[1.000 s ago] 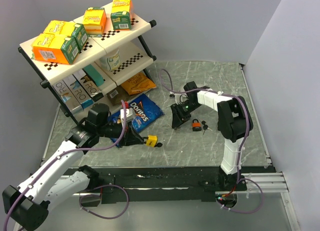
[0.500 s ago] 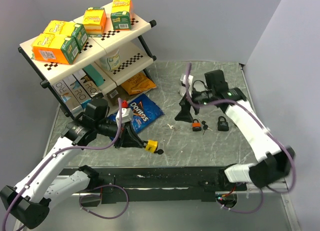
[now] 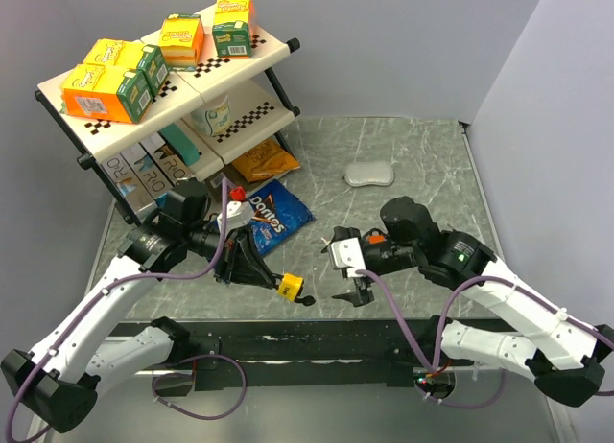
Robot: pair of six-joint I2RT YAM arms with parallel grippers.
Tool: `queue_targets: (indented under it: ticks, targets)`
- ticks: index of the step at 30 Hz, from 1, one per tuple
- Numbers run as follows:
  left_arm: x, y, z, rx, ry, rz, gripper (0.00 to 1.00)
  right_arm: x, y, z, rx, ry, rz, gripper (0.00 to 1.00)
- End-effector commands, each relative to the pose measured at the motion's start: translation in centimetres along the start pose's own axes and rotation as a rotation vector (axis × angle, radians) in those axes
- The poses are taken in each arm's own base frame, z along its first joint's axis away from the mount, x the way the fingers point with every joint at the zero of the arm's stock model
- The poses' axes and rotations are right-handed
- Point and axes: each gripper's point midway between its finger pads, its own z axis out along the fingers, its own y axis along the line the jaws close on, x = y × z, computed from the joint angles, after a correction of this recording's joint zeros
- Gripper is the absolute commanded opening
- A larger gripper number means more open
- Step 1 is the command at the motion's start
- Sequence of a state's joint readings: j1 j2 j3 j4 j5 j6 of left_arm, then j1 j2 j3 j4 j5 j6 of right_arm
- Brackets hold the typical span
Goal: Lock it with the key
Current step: Adjust the lock.
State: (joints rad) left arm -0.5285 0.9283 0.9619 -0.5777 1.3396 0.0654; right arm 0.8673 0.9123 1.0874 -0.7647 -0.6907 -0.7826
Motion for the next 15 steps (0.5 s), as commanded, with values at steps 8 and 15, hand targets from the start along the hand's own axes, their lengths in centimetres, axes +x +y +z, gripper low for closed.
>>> queue_targets:
  ticks: [8,15]
  targets:
    - [-1.6,-1.8,0.0,0.12,-0.034,-0.009,0.01,-5.9,-2.5,0.7,0.119,-0.132,-0.14,0.99]
    - [-1.6,-1.7,0.0,0.137,-0.029,-0.034,0.01,-7.5,-1.1,0.7,0.07,-0.182,-0.167,0.99]
